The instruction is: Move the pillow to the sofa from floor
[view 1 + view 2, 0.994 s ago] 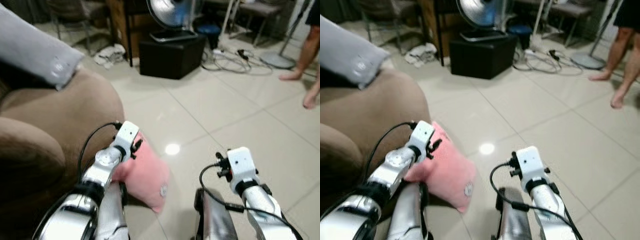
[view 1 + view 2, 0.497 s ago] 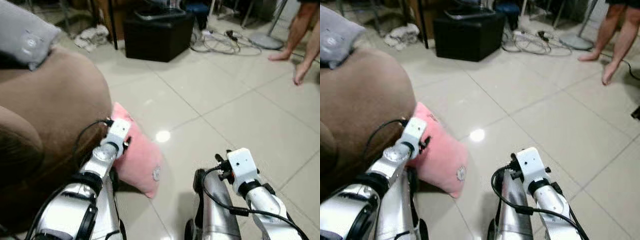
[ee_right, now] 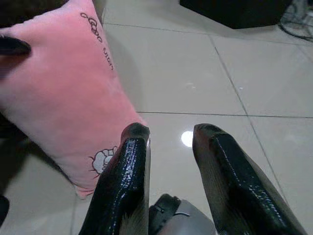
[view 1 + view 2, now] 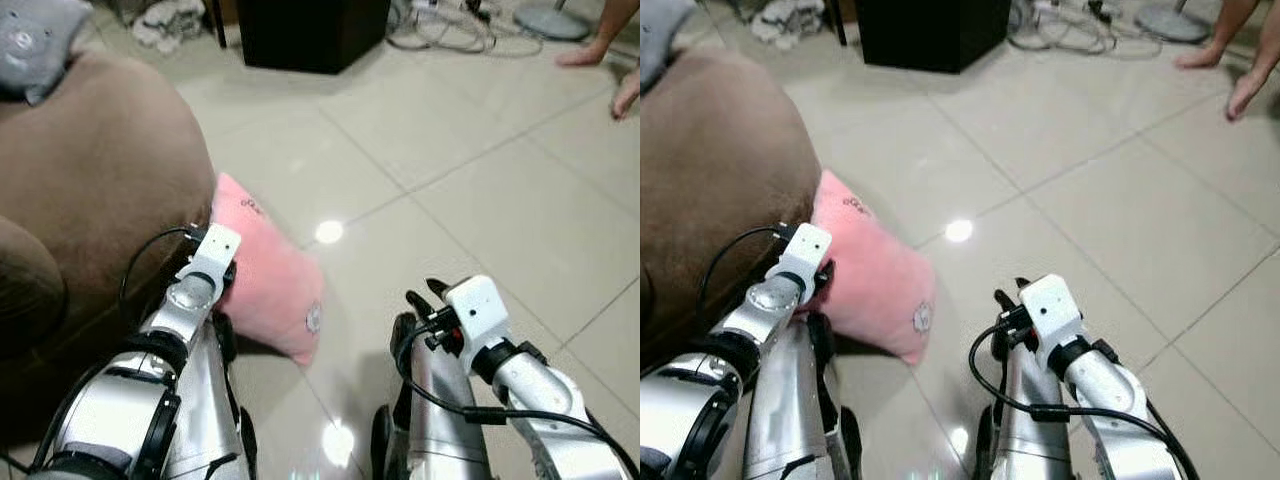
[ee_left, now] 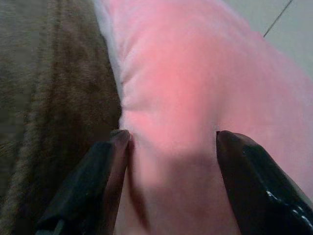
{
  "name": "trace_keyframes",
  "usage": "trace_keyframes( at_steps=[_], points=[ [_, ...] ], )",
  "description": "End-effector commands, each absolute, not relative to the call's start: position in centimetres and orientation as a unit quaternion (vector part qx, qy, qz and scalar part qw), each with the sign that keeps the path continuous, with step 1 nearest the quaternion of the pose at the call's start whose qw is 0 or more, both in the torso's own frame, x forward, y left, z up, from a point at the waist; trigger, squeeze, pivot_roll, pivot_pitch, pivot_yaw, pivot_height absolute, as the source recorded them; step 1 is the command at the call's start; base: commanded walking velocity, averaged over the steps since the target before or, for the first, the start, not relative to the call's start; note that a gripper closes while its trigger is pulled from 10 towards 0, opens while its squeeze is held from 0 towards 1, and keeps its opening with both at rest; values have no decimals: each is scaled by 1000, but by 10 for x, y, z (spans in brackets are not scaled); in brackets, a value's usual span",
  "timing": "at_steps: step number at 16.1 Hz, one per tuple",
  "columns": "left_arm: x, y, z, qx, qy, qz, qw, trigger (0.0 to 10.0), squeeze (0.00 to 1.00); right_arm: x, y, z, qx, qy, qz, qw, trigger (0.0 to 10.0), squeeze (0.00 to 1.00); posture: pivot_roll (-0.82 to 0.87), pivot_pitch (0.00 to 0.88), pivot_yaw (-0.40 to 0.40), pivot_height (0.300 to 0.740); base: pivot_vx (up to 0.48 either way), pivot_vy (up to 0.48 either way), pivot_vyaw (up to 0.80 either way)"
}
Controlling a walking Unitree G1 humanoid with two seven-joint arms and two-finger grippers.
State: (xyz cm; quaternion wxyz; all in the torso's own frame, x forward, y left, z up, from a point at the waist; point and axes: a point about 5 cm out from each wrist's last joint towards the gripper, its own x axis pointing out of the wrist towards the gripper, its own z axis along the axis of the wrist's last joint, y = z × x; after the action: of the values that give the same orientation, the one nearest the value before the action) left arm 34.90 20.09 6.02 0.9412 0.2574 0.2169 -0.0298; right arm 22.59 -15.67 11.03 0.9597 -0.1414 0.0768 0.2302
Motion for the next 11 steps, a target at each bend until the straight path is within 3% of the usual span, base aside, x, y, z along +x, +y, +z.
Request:
trace_keyframes(
  at_steps=[1, 6, 7, 8, 11],
  points=[
    [348, 206, 60, 280, 225, -17, 933, 10000, 0, 225, -159, 115, -145, 75, 237, 958, 10000, 0, -95, 245, -23, 431, 0, 0, 0],
    [349, 206, 60, 312, 227, -4, 923, 10000, 0, 222, -159, 121, -146, 78, 256, 952, 10000, 0, -111, 261, -19, 431, 0, 0, 0],
    [349, 205, 59, 310, 229, -5, 923, 7137, 0, 220, -159, 121, -145, 79, 259, 951, 10000, 0, -112, 261, -16, 431, 0, 0, 0],
    [349, 205, 59, 306, 230, -4, 924, 0, 0, 219, -160, 121, -144, 81, 261, 951, 10000, 0, -115, 260, -14, 431, 0, 0, 0],
    [351, 203, 61, 299, 231, -8, 926, 0, 0, 218, -160, 123, -141, 82, 261, 952, 10000, 0, -113, 259, -4, 431, 0, 0, 0]
  ],
)
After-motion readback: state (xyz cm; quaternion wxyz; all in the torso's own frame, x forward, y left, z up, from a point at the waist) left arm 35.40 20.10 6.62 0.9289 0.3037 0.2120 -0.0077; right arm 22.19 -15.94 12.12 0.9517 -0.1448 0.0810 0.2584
